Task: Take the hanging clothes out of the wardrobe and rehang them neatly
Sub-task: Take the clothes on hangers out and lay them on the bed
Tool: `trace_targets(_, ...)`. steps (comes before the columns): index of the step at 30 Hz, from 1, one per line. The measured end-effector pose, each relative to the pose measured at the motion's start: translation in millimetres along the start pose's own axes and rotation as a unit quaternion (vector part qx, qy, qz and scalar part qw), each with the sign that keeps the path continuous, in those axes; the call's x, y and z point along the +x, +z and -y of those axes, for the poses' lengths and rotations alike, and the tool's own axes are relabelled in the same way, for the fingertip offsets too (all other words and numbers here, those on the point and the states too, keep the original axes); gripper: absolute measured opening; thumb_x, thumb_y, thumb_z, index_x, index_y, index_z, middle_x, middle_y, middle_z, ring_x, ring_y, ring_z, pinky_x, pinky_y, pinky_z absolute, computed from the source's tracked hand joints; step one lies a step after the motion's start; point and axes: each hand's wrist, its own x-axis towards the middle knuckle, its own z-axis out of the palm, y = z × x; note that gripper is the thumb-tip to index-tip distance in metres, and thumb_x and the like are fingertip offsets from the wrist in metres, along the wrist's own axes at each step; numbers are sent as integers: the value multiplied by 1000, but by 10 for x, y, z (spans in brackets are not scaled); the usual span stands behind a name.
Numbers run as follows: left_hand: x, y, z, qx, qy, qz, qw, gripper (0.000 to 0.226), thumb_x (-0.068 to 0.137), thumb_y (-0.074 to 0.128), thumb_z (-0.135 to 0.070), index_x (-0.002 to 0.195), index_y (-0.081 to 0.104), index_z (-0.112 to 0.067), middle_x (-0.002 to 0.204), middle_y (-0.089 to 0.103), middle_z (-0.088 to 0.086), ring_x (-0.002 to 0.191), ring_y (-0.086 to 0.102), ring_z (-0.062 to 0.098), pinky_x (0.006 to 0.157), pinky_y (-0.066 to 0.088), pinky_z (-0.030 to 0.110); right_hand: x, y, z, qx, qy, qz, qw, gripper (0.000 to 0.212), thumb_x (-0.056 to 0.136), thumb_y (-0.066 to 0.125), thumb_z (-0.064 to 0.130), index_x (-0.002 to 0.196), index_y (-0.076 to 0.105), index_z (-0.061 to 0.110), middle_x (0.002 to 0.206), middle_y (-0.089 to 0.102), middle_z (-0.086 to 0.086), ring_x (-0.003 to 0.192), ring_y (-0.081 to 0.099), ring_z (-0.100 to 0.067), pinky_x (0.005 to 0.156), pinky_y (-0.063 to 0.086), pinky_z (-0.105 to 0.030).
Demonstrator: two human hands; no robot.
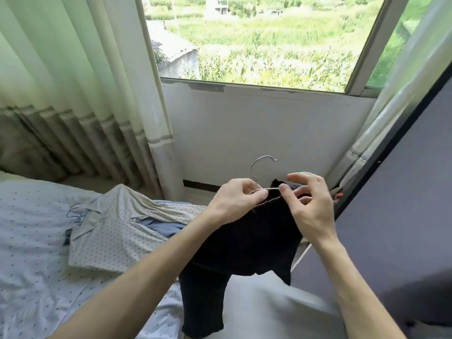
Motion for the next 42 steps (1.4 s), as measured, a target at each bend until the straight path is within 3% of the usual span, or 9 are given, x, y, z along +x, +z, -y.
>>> trace_targets(4,153,-161,-98,7,17,-37,999,33,87,64,-58,85,76,-27,75,69,-16,71,60,-6,66,41,15,101,-151,-268,4,94,-118,988,45,84,72,42,122,55,26,126,47,2,101,59,-11,85,52,-25)
trace_targets(8,318,-468,-294,-28,38,-45,998,28,87,67,-54,80,79,-29,85,74,-19,85,64,-8,79,46,19,391,-248,-814,-15,256,27,966,105,64,83,50,152,29,28,155,23,-2,142,29,-20,116,31,-46)
trace_targets(11,413,-643,-468,-80,47,-47,995,28,89,69,-47,83,80,-22,62,62,-22,58,54,-7,61,39,14,618,-206,-1137,-28,261,133,956,79,56,87,61,126,54,45,133,48,12,135,44,-23,106,43,-57)
trace_targets(13,483,-690,-580,-105,38,-52,992,31,91,67,-43,91,79,-14,50,51,-21,43,47,-3,46,31,11,792,-144,-1154,55,256,141,955,58,67,86,49,118,60,39,122,65,12,118,61,-18,101,50,-48)
trace_targets(18,717,-769,-724,-167,9,-81,983,32,90,69,-44,93,79,-14,56,41,-12,44,26,8,43,18,21,1262,-13,-935,100,193,113,969,43,89,70,42,128,57,29,115,66,16,105,61,-1,87,47,-25)
trace_targets(23,825,-1172,-581,-175,-14,-151,973,31,90,69,-44,93,79,-15,58,34,-9,47,20,10,43,14,21,1498,205,-874,124,197,213,949,34,86,72,44,115,61,31,105,70,16,89,67,5,72,48,-15)
trace_targets(28,768,-1777,-191,-161,-40,-268,949,30,96,63,-37,95,77,-10,57,29,-7,44,20,7,44,14,21,1520,776,-926,93,202,357,907,29,83,76,40,109,70,29,100,76,12,94,72,-7,83,53,-28)
trace_targets(33,615,-2344,370,-160,-49,-354,920,29,97,62,-34,95,76,-9,55,31,-8,46,23,5,43,16,17,1488,1643,-905,55,166,385,906,7,93,67,34,99,69,38,98,75,14,93,70,-6,89,54,-32)
trace_targets(42,486,-3486,2141,-174,-132,-417,882,28,97,60,-37,87,78,-18,61,33,-6,54,29,8,55,24,22,1301,3383,-680,-23,161,446,880,23,94,58,50,105,67,32,99,73,13,96,68,-8,94,53,-39)
